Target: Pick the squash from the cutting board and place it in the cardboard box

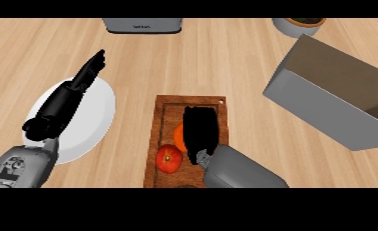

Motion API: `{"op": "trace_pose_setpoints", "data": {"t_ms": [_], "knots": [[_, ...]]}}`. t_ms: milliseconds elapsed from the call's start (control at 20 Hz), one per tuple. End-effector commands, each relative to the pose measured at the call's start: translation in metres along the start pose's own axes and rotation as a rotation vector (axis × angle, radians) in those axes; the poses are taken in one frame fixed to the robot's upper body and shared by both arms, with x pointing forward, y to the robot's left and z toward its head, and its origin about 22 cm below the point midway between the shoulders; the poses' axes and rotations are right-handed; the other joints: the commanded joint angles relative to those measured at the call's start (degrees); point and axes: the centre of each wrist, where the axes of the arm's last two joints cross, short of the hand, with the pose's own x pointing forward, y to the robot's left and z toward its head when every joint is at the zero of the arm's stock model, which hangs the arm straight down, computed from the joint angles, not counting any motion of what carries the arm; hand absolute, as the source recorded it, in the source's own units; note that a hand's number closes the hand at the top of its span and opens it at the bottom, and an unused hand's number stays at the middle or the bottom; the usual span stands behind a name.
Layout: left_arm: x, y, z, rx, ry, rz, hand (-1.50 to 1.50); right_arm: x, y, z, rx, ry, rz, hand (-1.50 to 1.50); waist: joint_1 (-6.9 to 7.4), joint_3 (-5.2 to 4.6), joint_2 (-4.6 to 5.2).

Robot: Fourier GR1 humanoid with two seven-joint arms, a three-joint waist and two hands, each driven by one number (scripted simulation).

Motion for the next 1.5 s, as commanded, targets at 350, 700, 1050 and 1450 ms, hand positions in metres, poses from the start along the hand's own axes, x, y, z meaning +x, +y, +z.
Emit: {"op": "trace_pose_setpoints", "data": {"t_ms": [350, 700, 1050, 1450], "knots": [[0.001, 0.004, -0.003, 0.006, 0.028, -0.001, 0.0, -0.032, -0.014, 0.054, -0.189, -0.712, -0.05, 1.5, -0.99, 0.02, -0.17], [-0.001, 0.0, -0.008, 0.01, 0.025, 0.012, 0.0, -0.068, -0.081, 0.082, -0.405, -0.682, -0.072, 1.5, -1.3, -0.02, -0.14], [-0.004, -0.001, 0.003, 0.022, 0.011, 0.0, 0.0, -0.107, -0.154, 0.078, -0.573, -0.374, -0.379, 1.5, -1.55, -0.01, -0.08], [0.004, 0.006, -0.003, 0.002, 0.007, -0.004, 0.0, -0.174, -0.193, 0.043, -0.666, -0.137, -0.473, 1.5, -0.4, 0.0, 0.08]]}}
